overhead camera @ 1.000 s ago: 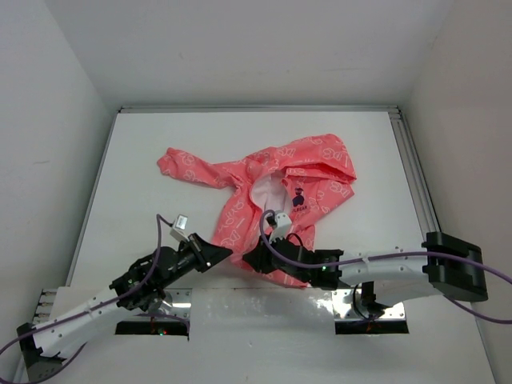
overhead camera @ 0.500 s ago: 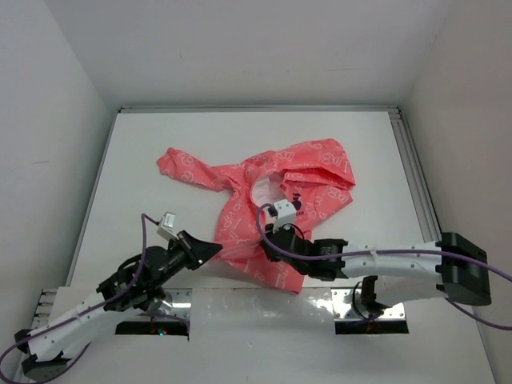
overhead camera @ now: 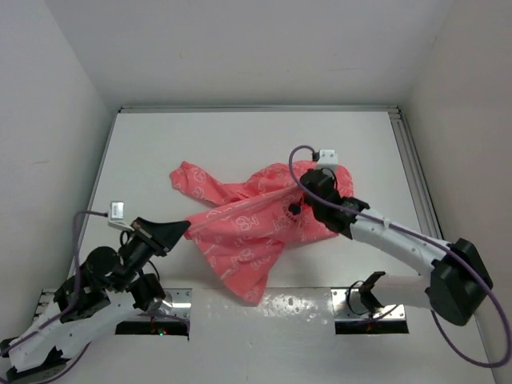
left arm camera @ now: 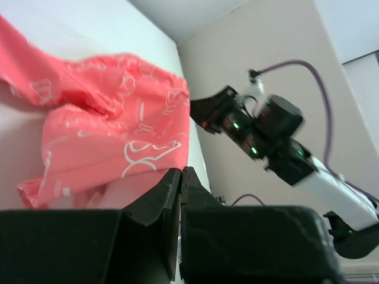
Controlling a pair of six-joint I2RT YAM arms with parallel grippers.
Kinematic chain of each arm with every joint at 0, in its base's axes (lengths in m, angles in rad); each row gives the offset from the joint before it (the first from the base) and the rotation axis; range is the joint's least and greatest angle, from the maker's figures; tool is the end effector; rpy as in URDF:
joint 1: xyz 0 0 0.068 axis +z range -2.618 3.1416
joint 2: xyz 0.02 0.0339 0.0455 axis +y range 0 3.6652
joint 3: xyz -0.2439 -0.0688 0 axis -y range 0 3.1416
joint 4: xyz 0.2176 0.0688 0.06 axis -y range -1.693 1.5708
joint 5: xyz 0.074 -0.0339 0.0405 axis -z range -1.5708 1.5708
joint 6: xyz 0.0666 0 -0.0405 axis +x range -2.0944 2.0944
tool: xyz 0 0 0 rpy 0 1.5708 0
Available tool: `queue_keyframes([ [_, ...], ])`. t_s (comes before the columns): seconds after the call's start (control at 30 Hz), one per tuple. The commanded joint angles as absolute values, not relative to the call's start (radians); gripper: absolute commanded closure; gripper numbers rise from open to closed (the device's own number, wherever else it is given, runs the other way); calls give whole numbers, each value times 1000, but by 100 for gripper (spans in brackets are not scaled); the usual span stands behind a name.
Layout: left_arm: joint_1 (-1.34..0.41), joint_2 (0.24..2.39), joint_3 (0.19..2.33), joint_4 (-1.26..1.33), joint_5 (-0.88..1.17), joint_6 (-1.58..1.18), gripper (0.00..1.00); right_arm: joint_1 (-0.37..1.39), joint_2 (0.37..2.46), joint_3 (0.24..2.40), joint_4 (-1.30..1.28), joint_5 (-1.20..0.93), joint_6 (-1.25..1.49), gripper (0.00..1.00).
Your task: Zip up the jacket
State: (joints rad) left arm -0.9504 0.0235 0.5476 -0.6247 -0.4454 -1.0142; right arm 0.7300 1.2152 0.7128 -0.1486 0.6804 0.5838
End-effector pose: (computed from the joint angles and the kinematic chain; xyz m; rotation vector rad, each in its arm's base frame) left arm 0.0629 -0.0386 0.2666 -0.4140 1.7378 -1.0961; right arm 0.2178 0.1387 0.2137 0.2068 2.0512 0.0450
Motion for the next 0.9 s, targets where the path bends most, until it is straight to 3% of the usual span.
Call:
queue_keyframes([
  [0.0, -953, 9, 673, -638, -560, -937, 100, 522, 1322, 797, -124, 708, 491, 100],
  [0.17, -953, -37, 768, -707, -650, -916, 100, 335, 1505, 1032, -143, 654, 476, 100],
  [0.33, -953, -58, 737, -764, -676, -956, 100, 293, 1611, 1205, -202, 597, 445, 100],
  [0.47, -953, -57, 678, -727, -689, -976, 100, 299, 1551, 1148, -189, 396, 498, 100],
  [0.6, -953, 32, 650, -602, -644, -922, 99, 365, 1374, 1019, -127, 345, 519, 91],
  [0.63, -953, 87, 658, -591, -637, -917, 94, 402, 1344, 1008, -135, 344, 509, 89],
  [0.7, -953, 135, 663, -519, -597, -897, 85, 442, 1260, 1017, -178, 322, 499, 69],
  [0.73, -953, 176, 666, -488, -578, -878, 70, 451, 1235, 1046, -202, 316, 505, 49],
  [0.77, -953, 195, 670, -460, -562, -841, 63, 454, 1221, 1078, -303, 316, 514, 29],
  [0.8, -953, 243, 690, -437, -540, -833, 52, 457, 1215, 1176, -371, 311, 515, 1],
  [0.87, -953, 294, 715, -425, -523, -813, 44, 465, 1198, 1262, -545, 324, 509, 1],
])
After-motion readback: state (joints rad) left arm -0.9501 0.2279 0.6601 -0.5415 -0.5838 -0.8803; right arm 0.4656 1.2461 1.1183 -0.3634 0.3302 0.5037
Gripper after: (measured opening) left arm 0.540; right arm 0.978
